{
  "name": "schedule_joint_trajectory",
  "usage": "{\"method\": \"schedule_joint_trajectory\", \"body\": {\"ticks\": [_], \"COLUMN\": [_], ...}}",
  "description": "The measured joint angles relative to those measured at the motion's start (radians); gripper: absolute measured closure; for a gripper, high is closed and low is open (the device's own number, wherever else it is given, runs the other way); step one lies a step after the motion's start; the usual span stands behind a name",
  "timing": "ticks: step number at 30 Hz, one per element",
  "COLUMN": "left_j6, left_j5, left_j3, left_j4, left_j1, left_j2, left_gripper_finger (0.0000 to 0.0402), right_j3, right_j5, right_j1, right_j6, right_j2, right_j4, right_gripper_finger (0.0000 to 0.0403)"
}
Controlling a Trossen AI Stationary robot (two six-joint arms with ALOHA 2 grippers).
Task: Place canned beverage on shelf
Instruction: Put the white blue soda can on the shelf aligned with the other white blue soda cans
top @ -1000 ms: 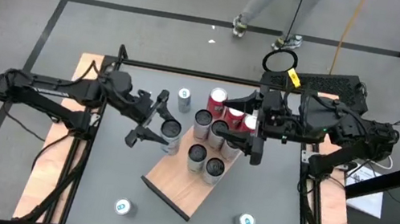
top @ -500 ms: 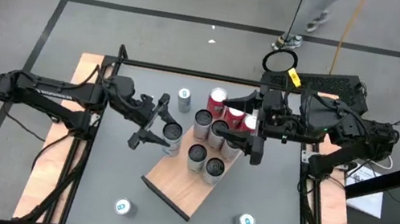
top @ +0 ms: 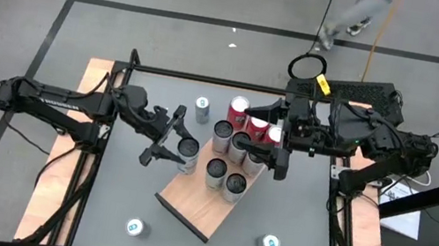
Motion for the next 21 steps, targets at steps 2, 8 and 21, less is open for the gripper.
{"method": "schedule_joint_trajectory", "body": {"ticks": [2, 8, 21], "left_j6": [0.0, 0.002, 0.081], "left_j5": [0.0, -0.006, -0.027], "left_j3": [0.0, 0.001, 0.003], "left_j4": [0.0, 0.0, -0.006], "left_j1": [0.0, 0.0, 0.003], "left_j2": [0.0, 0.003, 0.05], "left_gripper_finger": [0.0152, 0.0152, 0.0152], "right_j3": [0.0, 0.0, 0.0], "right_j5": [0.0, 0.001, 0.001], "right_j1": [0.0, 0.0, 0.0], "right_j6": [0.0, 0.008, 0.03], "right_j2": [0.0, 0.0, 0.001], "right_j4": [0.0, 0.0, 0.0], "right_gripper_finger": [0.0035, 0.0035, 0.0035]}}
